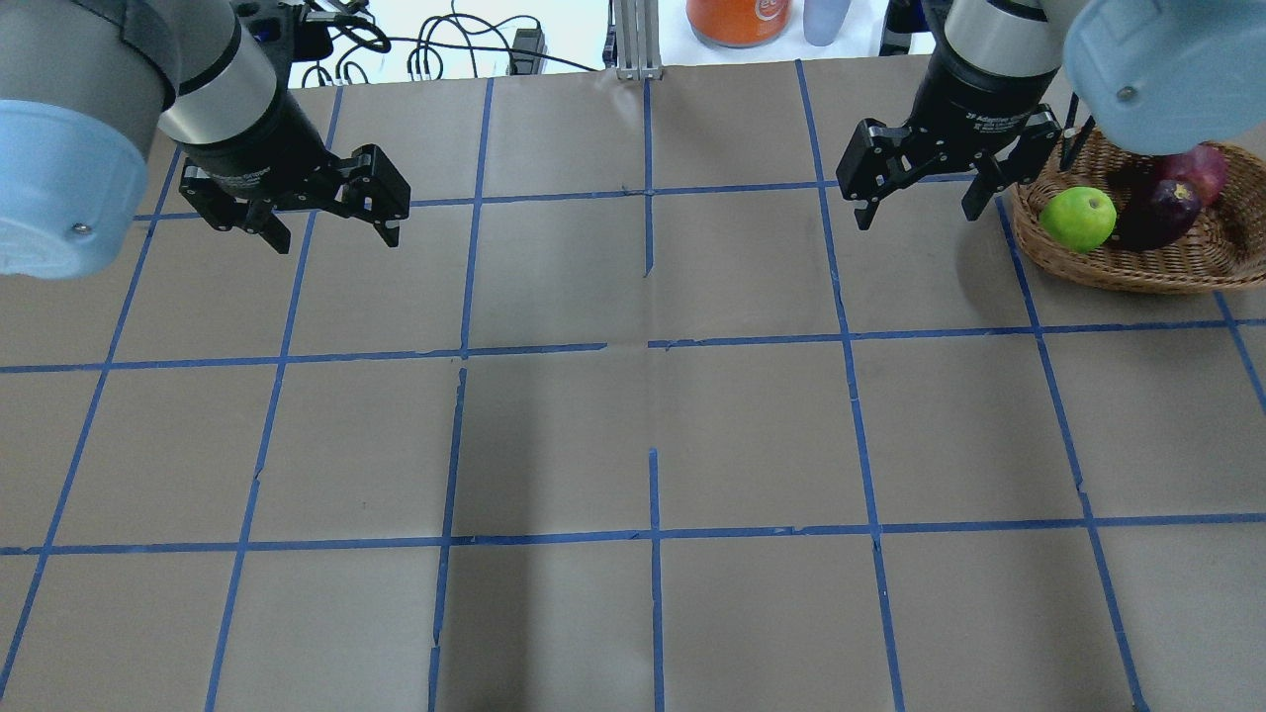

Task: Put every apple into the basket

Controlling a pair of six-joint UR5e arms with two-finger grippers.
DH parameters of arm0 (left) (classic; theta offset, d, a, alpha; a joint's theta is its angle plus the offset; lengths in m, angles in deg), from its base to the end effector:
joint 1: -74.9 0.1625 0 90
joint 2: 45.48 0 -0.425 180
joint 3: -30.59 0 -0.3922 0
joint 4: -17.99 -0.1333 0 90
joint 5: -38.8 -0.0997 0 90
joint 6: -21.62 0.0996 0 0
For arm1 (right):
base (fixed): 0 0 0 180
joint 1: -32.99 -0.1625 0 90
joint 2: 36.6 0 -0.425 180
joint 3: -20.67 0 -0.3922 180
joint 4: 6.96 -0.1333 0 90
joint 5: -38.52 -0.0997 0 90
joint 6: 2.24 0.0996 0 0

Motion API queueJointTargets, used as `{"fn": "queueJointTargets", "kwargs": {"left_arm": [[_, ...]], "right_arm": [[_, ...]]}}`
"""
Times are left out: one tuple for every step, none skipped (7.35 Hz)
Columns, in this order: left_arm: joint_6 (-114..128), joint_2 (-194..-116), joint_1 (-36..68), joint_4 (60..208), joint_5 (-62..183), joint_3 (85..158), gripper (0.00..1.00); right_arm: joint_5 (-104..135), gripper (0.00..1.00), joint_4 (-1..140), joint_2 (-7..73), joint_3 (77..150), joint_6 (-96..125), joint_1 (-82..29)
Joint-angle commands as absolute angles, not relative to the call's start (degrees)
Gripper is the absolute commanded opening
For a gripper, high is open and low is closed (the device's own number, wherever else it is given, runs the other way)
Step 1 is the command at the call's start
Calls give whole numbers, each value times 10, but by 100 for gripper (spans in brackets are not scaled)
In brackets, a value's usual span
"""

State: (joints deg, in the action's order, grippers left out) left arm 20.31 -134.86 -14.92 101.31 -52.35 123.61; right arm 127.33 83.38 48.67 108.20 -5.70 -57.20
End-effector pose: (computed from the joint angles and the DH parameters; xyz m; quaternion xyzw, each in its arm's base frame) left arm -0.1297 -0.4945 0.4792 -0.0134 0.9992 -0.0374 0.0097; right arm 0.1371 -0.5228 0.4677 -0.0317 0.9993 0.0165 0.0109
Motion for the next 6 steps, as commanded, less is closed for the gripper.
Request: {"fn": "queueJointTargets", "kwargs": {"left_arm": [[203,-1344,-149,1013,-524,1239,100],[204,-1349,-148,1013,-521,1233,100],[204,-1346,-148,1014,-523,1235,100],[204,-1348,-145,1013,-522,1231,100],[204,-1349,-145,1014,-523,1231,100],[204,-1346,-145,1014,-522,1233,100]], "right_arm": [[1273,100,834,487,1076,-60,-572],[1273,100,834,487,1080,-63,-572],[1271,100,863,480,1084,-61,-572],[1264,100,918,473,1084,-60,-572],[1264,100,917,478,1086,-64,-568],[1265,100,917,477,1086,-65,-566]]}}
